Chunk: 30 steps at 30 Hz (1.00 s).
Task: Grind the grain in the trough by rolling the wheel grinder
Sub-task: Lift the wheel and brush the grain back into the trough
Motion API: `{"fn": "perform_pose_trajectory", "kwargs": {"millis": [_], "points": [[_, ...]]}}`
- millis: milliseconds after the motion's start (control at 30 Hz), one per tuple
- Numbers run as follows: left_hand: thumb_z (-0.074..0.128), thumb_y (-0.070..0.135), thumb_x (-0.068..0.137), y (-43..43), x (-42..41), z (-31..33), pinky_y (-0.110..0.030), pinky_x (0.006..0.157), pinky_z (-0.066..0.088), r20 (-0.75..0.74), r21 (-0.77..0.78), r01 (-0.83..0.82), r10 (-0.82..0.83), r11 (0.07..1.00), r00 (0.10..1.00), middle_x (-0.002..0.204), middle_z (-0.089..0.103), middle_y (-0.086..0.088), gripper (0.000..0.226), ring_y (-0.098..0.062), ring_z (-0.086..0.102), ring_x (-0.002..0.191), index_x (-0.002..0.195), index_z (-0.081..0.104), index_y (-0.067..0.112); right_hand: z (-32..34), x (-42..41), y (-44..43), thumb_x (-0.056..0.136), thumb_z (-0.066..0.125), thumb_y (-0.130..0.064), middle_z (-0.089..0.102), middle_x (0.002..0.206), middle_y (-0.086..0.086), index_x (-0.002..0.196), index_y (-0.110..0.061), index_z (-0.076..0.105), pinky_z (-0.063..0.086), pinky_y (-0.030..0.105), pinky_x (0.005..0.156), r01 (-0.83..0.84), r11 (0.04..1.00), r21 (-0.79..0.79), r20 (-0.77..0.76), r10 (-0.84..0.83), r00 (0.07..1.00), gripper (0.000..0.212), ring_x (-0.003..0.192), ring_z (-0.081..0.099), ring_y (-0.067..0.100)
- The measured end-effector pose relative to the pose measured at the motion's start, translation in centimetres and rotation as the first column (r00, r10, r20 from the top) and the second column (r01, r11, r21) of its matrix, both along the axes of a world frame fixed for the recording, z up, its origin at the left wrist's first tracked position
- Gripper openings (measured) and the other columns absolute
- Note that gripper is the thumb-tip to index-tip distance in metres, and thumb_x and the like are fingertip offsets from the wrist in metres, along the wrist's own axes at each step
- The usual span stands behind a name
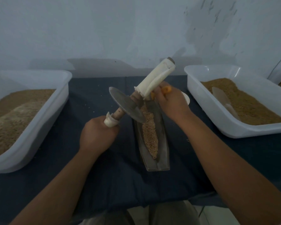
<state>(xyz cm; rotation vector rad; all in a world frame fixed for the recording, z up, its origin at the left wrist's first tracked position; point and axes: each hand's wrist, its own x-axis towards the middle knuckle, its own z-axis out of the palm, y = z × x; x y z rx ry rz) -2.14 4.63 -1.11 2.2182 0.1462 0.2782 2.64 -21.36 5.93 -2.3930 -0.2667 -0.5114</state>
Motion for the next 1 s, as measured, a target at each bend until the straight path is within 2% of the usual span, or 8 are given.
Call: {"fn": "perform_pose_trajectory", "kwargs": {"millis": [100, 233, 300, 433, 500, 667, 867, 1000], "points": [[0.068, 0.047, 0.072, 0.1, 0.0, 0.1, -0.028, 0.055, 0.043, -0.001, 0.008, -0.008, 0.008, 1.0, 1.0, 0.067, 0.068, 0.019, 0.01, -0.006, 0.063, 0.057, 0.081, 0.067, 0.042, -0.6, 0.3, 0.3, 0.113, 0.039, -0.039, 0.068, 0.084, 0.005, 0.092, -0.015, 0.06, 0.043, 0.037, 0.07, -0.05, 0.996, -0.075, -0.16, 0.037, 0.986, 0.038, 0.079, 0.063, 0.019], [0.069, 0.048, 0.072, 0.2, 0.1, 0.0, -0.027, 0.053, 0.042, 0.003, 0.0, -0.028, 0.028, 1.0, 1.0, 0.066, 0.068, 0.019, 0.012, -0.001, 0.064, 0.06, 0.082, 0.067, 0.043, 0.4, -0.1, -0.5, 0.11, 0.035, -0.046, 0.062, 0.066, -0.004, 0.077, -0.024, 0.057, 0.036, 0.029, 0.056, 0.002, 0.999, -0.035, -0.03, -0.003, 1.0, 0.045, 0.066, 0.061, 0.004], [0.07, 0.047, 0.072, 0.1, 0.2, 0.0, -0.027, 0.053, 0.042, 0.001, -0.01, -0.033, 0.033, 0.999, 0.999, 0.066, 0.068, 0.019, 0.012, 0.003, 0.064, 0.063, 0.082, 0.067, 0.042, 1.0, 0.0, -0.3, 0.111, 0.037, -0.044, 0.062, 0.067, -0.004, 0.082, -0.021, 0.06, 0.037, 0.029, 0.055, 0.042, 0.999, 0.023, 0.027, -0.043, 0.999, 0.044, 0.067, 0.061, 0.005], [0.069, 0.048, 0.072, 0.2, 0.2, 0.0, -0.029, 0.054, 0.045, -0.005, -0.002, -0.034, 0.034, 0.999, 0.999, 0.066, 0.068, 0.019, 0.012, -0.005, 0.064, 0.057, 0.081, 0.067, 0.042, 0.3, 0.1, 0.6, 0.114, 0.036, -0.037, 0.067, 0.082, 0.007, 0.094, -0.009, 0.061, 0.047, 0.038, 0.07, -0.034, 0.995, -0.093, -0.137, 0.021, 0.99, 0.043, 0.076, 0.063, 0.018], [0.069, 0.048, 0.073, 0.3, 0.1, 0.1, -0.03, 0.055, 0.048, -0.008, 0.02, -0.041, 0.042, 0.999, 0.999, 0.067, 0.068, 0.019, 0.01, -0.007, 0.063, 0.056, 0.081, 0.066, 0.042, 0.2, -0.2, 0.3, 0.113, 0.035, -0.039, 0.068, 0.079, 0.005, 0.088, -0.01, 0.062, 0.045, 0.037, 0.067, -0.055, 0.993, -0.104, -0.176, 0.036, 0.984, 0.047, 0.073, 0.064, 0.014], [0.069, 0.045, 0.079, 0.0, 0.2, 0.2, -0.032, 0.055, 0.05, -0.002, 0.051, -0.032, 0.033, 0.998, 0.999, 0.066, 0.067, 0.017, 0.008, -0.01, 0.063, 0.058, 0.078, 0.065, 0.039, 1.0, -0.2, -0.3, 0.106, 0.035, -0.046, 0.067, 0.07, 0.001, 0.08, -0.015, 0.064, 0.045, 0.031, 0.059, 0.026, 1.0, 0.002, -0.05, -0.025, 0.998, 0.049, 0.065, 0.062, 0.009], [0.068, 0.049, 0.083, 0.0, 0.1, 0.4, -0.029, 0.054, 0.042, -0.009, 0.076, -0.014, 0.015, 0.997, 1.0, 0.068, 0.066, 0.024, 0.007, -0.009, 0.063, 0.059, 0.079, 0.065, 0.044, 0.3, -1.0, 0.2, 0.113, 0.034, -0.042, 0.068, 0.076, 0.006, 0.089, -0.017, 0.062, 0.046, 0.036, 0.064, -0.094, 0.983, -0.157, -0.171, 0.066, 0.983, 0.044, 0.068, 0.062, 0.011], [0.068, 0.047, 0.081, 0.1, 0.0, 0.3, -0.028, 0.054, 0.042, -0.001, 0.063, -0.019, 0.019, 0.998, 1.0, 0.067, 0.066, 0.021, 0.006, -0.007, 0.062, 0.057, 0.079, 0.065, 0.041, 2.6, -2.9, -1.9, 0.104, 0.036, -0.056, 0.067, 0.066, 0.0, 0.08, -0.022, 0.065, 0.047, 0.033, 0.06, 0.024, 1.0, 0.019, -0.027, -0.024, 0.999, 0.051, 0.063, 0.064, 0.007]]}}
